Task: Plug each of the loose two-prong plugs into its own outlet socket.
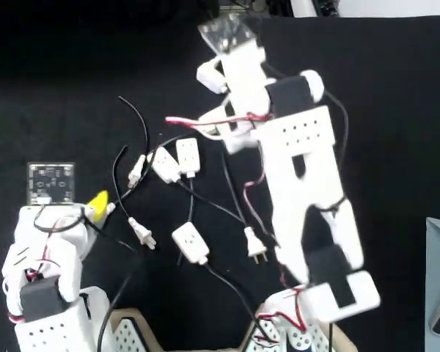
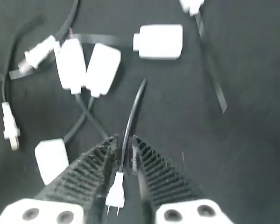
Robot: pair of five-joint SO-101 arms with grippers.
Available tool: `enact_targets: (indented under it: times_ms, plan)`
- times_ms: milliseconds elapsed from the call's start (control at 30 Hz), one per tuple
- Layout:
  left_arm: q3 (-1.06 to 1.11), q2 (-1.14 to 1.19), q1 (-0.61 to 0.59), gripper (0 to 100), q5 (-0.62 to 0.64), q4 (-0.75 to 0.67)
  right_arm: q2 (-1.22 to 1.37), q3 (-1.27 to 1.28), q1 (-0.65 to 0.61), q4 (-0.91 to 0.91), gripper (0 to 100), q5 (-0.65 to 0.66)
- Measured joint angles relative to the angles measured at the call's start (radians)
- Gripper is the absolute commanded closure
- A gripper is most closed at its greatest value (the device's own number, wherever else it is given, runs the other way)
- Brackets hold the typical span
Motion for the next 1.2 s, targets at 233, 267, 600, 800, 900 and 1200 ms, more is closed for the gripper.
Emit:
enact_targets:
  times_ms: [233,267,600,800,900,1200]
  plan:
    - [-0.069,-0.006,0.061,69,-0.008,0.08,-0.163,0.44,0.006,-0.183,96.7,0.0]
    - [-0.069,-0.008,0.064,69,-0.008,0.081,-0.189,0.502,0.006,-0.207,96.7,0.0]
    - [0.038,-0.009,0.068,69,-0.008,0.081,-0.344,0.996,0.02,-0.348,93.5,-0.002]
    - [0.115,-0.009,0.068,69,-0.008,0.077,-0.344,1.092,0.029,-0.393,84.6,-0.002]
    - [0.172,-0.009,0.068,69,-0.008,0.04,-0.345,1.099,0.051,-0.407,86.5,0.0]
    - [0.25,-0.006,0.068,69,-0.008,-0.002,-0.181,1.122,0.112,-0.471,86.7,0.054]
